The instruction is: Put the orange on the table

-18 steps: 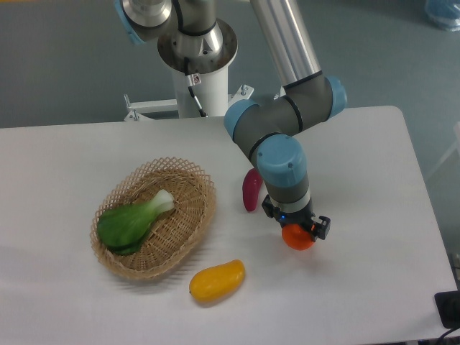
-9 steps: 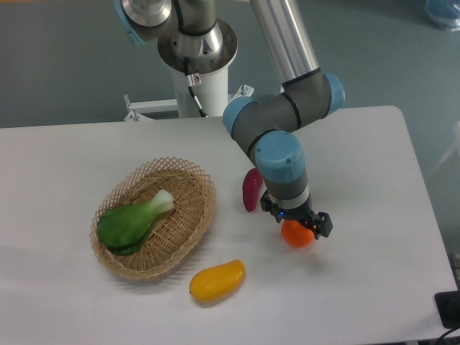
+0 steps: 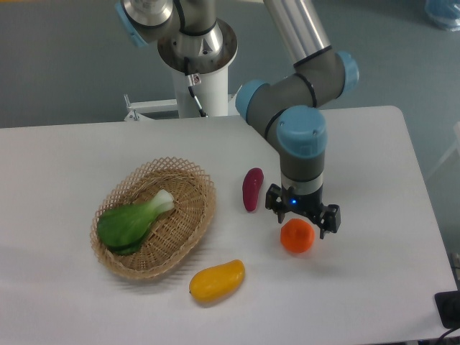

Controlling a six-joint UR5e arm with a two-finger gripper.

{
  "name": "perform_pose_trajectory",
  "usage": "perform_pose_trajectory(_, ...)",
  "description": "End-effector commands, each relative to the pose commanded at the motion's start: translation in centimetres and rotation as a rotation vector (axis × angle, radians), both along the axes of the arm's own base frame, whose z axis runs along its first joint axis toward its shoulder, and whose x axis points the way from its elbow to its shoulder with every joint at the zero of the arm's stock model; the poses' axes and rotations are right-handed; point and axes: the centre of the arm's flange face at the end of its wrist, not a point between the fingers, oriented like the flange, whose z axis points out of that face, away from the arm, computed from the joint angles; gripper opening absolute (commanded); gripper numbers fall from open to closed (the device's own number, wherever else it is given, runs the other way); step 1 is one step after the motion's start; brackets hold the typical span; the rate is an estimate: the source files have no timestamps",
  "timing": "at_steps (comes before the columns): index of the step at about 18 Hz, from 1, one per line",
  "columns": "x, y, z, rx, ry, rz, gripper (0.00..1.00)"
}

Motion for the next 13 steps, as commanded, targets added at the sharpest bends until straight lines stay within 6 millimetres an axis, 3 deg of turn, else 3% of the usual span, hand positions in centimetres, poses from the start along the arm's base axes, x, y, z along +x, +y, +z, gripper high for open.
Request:
perform_pose_trajectory(2,-1.2,-1.3,0.7,0.004,0.011,0.017,1.0)
perform_pose_trajectory(6,-2.9,-1.0,2.3,0.004,0.034,0.027,1.0)
perform_pose_trajectory(8,-4.8,-1.4,3.9,-0.034,-0.019,0.027,1.0)
perform_pose_trajectory(13,-5.7,-1.7,5.1,-0.072,-0.064,-0.066,1.0)
